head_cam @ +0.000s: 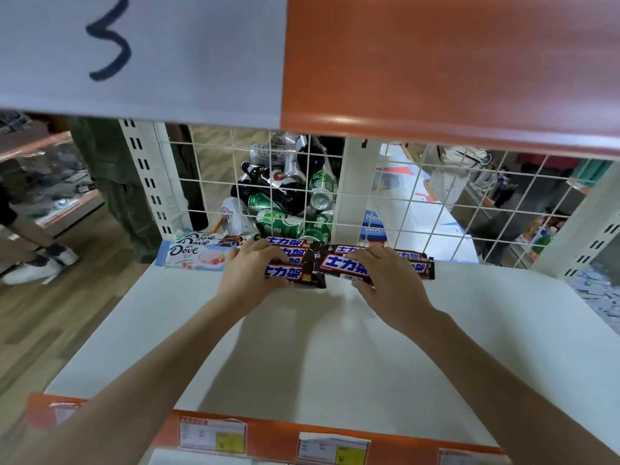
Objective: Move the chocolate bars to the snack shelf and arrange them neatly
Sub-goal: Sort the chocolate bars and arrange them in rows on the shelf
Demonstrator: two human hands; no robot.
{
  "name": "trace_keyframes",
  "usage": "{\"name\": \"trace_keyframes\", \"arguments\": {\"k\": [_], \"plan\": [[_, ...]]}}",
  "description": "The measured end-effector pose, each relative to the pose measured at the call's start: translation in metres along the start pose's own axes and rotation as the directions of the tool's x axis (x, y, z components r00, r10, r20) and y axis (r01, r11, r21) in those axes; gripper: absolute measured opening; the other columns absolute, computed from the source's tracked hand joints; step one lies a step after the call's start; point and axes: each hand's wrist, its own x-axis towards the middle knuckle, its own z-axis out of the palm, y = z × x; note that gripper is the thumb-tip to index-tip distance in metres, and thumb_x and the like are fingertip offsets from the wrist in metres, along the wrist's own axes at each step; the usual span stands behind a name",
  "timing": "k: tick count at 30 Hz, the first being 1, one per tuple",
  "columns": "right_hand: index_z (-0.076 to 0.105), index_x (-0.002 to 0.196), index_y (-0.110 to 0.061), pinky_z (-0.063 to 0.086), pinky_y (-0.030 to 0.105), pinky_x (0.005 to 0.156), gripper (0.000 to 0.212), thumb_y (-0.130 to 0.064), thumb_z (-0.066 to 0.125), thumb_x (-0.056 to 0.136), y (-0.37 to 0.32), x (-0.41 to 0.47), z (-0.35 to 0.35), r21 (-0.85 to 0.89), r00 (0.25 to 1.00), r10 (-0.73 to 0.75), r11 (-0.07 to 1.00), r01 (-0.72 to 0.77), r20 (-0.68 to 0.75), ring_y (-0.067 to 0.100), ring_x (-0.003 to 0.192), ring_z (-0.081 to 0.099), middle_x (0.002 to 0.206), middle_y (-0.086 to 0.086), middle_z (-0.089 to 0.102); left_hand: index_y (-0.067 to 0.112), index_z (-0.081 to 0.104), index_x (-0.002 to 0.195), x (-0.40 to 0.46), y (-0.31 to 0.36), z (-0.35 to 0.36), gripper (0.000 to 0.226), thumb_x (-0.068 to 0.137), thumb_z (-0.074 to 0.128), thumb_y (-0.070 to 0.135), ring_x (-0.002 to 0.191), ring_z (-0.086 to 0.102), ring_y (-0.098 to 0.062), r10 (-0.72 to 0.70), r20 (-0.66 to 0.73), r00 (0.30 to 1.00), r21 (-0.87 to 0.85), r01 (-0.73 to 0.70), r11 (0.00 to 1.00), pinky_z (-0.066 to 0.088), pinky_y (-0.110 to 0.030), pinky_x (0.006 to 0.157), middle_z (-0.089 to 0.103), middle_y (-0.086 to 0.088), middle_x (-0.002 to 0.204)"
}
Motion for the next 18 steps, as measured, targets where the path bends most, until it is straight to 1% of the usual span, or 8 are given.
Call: {"name": "trace_keyframes", "arguments": {"k": [4, 8, 11, 14, 18], "plan": [[0.044, 0.133, -0.025, 0.037, 0.033, 0.096, 0.044, -0.031, 0.056, 0.091, -0.007, 0.001, 0.003, 0.002, 1.000, -0.015, 1.000, 0.015, 0.025, 0.016, 0.119, 0.043, 0.127, -0.005, 0.051, 0.028, 0.060, 0.114, -0.003, -0.004, -0.002, 0.050, 0.068, 0.078, 0.039, 0.113, 0.042, -0.018, -0.008, 0.008, 1.000, 0.031, 0.008, 1.000, 0.027, -0.035, 0.089, 0.055, 0.004, 0.118], [0.045, 0.132, -0.025, 0.036, 0.030, 0.090, 0.043, -0.031, 0.055, 0.091, -0.020, 0.005, 0.009, 0.034, 0.998, -0.059, 0.998, 0.058, 0.032, 0.016, 0.116, 0.044, 0.125, -0.006, 0.052, 0.027, 0.047, 0.129, -0.012, -0.013, -0.009, 0.074, 0.065, 0.077, 0.048, 0.120, 0.036, -0.019, -0.018, 0.032, 0.999, 0.048, 0.016, 0.999, 0.026, -0.036, 0.090, 0.048, 0.004, 0.127], [0.044, 0.132, -0.025, 0.035, 0.032, 0.092, 0.043, -0.029, 0.056, 0.091, -0.035, 0.010, 0.014, 0.060, 0.993, -0.101, 0.993, 0.098, 0.054, 0.016, 0.117, 0.044, 0.126, -0.005, 0.051, 0.027, 0.038, 0.136, -0.023, -0.022, -0.016, 0.088, 0.062, 0.077, 0.054, 0.126, 0.033, -0.019, -0.033, 0.048, 0.998, 0.040, 0.031, 0.999, 0.025, -0.038, 0.095, 0.044, 0.004, 0.131], [0.046, 0.131, -0.024, 0.036, 0.034, 0.094, 0.042, -0.025, 0.057, 0.090, -0.050, 0.017, 0.019, 0.082, 0.989, -0.139, 0.988, 0.134, 0.053, 0.017, 0.118, 0.043, 0.126, -0.003, 0.050, 0.030, 0.035, 0.138, -0.030, -0.028, -0.023, 0.091, 0.061, 0.078, 0.054, 0.130, 0.026, -0.018, -0.037, 0.053, 0.998, 0.027, 0.036, 0.999, 0.021, -0.039, 0.100, 0.039, 0.004, 0.138], [0.046, 0.130, -0.022, 0.038, 0.034, 0.092, 0.042, -0.023, 0.057, 0.089, -0.065, 0.024, 0.027, 0.081, 0.985, -0.158, 0.985, 0.153, 0.066, 0.017, 0.117, 0.043, 0.124, -0.003, 0.050, 0.030, 0.034, 0.138, -0.034, -0.032, -0.027, 0.090, 0.062, 0.076, 0.056, 0.132, 0.025, -0.019, -0.048, 0.047, 0.998, 0.040, 0.046, 0.998, 0.021, -0.040, 0.103, 0.036, 0.004, 0.141]]}}
